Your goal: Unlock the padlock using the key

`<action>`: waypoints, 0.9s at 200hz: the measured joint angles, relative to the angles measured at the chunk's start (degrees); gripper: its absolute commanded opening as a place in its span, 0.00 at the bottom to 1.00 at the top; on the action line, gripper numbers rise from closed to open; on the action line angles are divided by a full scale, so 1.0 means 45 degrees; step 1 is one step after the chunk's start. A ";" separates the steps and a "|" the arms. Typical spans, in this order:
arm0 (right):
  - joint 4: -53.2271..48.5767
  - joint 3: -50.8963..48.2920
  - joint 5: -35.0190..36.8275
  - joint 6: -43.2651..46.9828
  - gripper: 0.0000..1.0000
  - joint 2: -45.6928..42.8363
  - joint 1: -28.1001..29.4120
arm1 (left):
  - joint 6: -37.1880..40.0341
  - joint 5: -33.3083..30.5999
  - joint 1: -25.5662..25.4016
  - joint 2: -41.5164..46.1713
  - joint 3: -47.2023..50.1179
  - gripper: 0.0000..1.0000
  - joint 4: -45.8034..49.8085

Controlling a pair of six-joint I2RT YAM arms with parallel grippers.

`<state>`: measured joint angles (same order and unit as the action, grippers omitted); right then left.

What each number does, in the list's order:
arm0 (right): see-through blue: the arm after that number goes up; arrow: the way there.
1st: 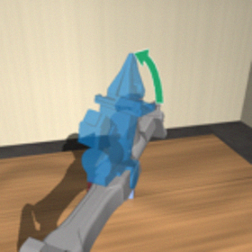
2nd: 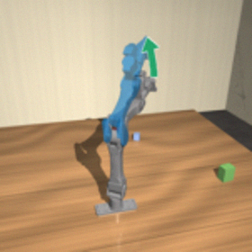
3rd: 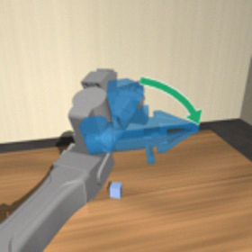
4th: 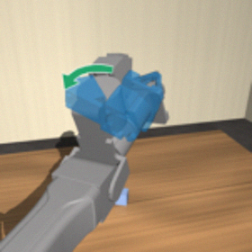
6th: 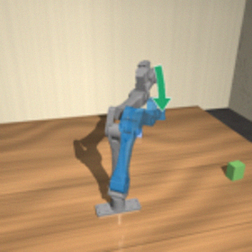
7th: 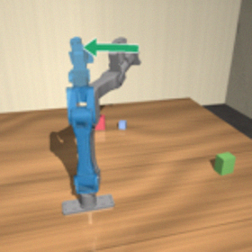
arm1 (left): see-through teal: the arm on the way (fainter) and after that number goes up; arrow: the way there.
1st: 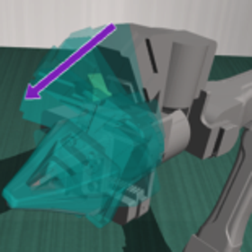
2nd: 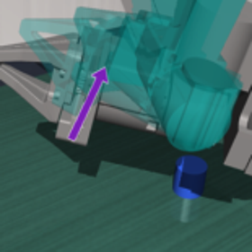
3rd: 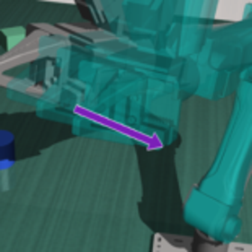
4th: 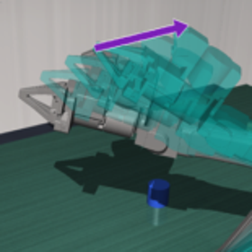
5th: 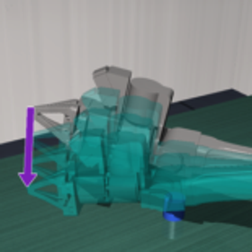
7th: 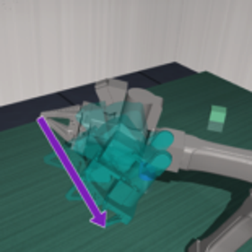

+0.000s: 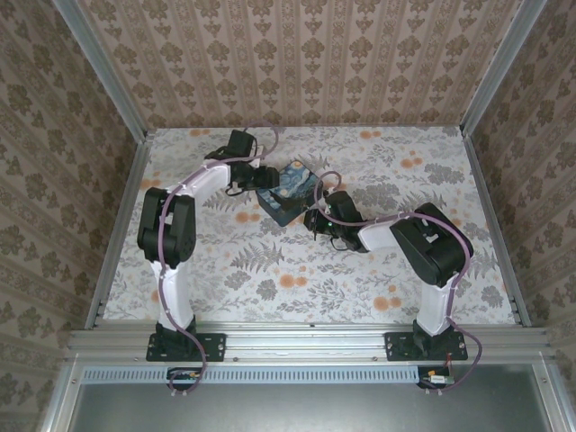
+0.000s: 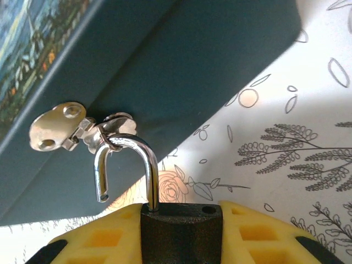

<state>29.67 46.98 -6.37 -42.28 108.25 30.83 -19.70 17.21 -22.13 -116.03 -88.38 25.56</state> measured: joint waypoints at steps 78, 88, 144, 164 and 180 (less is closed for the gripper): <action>0.2084 -0.0714 0.1875 -0.2841 0.24 0.0214 0.0165 | -0.0709 0.0034 -0.0257 0.0311 0.0670 0.59 -0.0534; 0.2365 -0.0719 0.2137 -0.3186 0.24 0.0325 0.0165 | -0.0797 0.0034 -0.0291 0.0325 0.0724 0.59 -0.0602; 0.3162 -0.0753 0.3871 -0.4041 0.24 0.0432 0.0160 | -0.1146 0.0092 -0.0355 0.0374 0.0816 0.58 -0.0646; 0.3167 -0.0738 0.4158 -0.4085 0.24 0.0432 0.0126 | -0.1214 0.0121 -0.0389 0.0374 0.0899 0.58 -0.0753; 0.3162 -0.0738 0.4333 -0.4187 0.24 0.0432 0.0039 | -0.1307 0.0233 -0.0403 0.0408 0.1001 0.58 -0.0884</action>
<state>43.90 43.66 13.13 -61.12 110.19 31.00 -25.58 18.26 -23.94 -114.19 -83.88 21.58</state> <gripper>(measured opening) 0.288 0.583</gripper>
